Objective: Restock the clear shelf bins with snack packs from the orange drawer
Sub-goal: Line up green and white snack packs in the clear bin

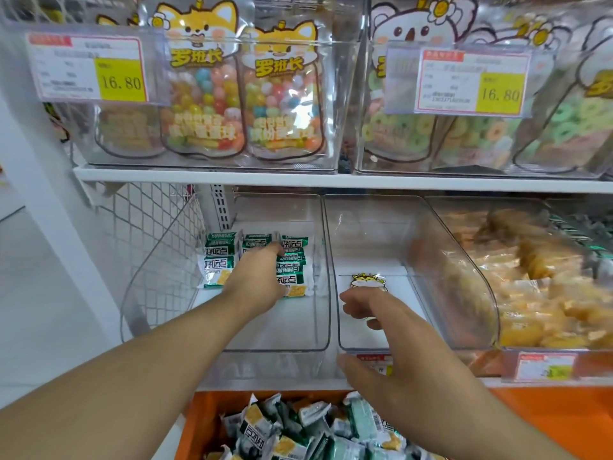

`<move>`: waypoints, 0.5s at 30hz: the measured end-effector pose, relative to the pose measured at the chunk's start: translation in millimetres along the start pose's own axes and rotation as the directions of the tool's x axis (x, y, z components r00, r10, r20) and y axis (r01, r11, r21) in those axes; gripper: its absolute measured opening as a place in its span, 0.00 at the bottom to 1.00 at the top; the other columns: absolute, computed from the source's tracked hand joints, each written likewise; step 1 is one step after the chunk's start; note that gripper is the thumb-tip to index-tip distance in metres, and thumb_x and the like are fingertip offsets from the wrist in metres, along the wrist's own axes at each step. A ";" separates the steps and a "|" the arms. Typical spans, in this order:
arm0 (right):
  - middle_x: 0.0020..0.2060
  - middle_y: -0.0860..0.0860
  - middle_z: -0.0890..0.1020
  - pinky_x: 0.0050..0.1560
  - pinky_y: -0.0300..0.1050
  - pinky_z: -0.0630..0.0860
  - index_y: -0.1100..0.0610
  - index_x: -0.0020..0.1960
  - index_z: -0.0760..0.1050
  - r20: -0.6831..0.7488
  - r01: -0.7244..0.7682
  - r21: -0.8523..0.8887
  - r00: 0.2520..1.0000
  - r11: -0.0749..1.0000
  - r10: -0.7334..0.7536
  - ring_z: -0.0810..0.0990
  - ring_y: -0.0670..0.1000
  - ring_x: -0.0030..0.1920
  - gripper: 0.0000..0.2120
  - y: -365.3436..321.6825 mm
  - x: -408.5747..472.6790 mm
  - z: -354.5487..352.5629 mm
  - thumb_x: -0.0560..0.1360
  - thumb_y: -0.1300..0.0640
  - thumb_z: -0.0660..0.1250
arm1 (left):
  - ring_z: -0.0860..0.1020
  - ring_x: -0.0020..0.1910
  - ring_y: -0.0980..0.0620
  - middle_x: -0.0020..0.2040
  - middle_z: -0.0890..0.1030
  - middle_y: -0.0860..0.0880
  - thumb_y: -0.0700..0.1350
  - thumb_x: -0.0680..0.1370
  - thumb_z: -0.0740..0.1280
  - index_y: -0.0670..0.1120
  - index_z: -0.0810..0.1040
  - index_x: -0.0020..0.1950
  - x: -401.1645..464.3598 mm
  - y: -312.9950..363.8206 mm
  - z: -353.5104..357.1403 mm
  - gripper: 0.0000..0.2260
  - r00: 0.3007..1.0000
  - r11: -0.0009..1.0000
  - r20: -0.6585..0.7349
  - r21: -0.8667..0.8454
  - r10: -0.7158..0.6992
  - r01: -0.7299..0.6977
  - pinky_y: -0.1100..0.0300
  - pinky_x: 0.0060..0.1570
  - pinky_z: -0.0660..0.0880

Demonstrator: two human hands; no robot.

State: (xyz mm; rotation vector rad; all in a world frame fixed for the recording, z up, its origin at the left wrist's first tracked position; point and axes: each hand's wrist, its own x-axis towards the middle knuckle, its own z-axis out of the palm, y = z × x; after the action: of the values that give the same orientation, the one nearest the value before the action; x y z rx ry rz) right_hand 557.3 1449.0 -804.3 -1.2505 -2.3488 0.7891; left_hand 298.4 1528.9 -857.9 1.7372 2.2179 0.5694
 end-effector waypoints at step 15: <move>0.64 0.29 0.72 0.66 0.29 0.68 0.34 0.72 0.64 -0.015 -0.017 0.053 1.000 0.998 0.017 0.67 0.29 0.66 0.27 5.6 -1.5 1.1 0.78 0.47 0.72 | 0.79 0.54 0.47 0.62 0.79 0.48 0.48 0.70 0.83 0.50 0.68 0.78 -9.6 0.9 -12.8 0.40 0.999 0.997 -0.029 -0.075 -0.018 0.016 0.52 0.54 0.79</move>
State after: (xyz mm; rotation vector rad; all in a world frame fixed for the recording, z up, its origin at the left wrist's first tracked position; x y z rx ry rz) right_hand 561.1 1449.9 -808.8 -1.2516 -2.2926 0.8391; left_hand 295.9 1517.9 -846.4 1.6817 2.1992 0.6700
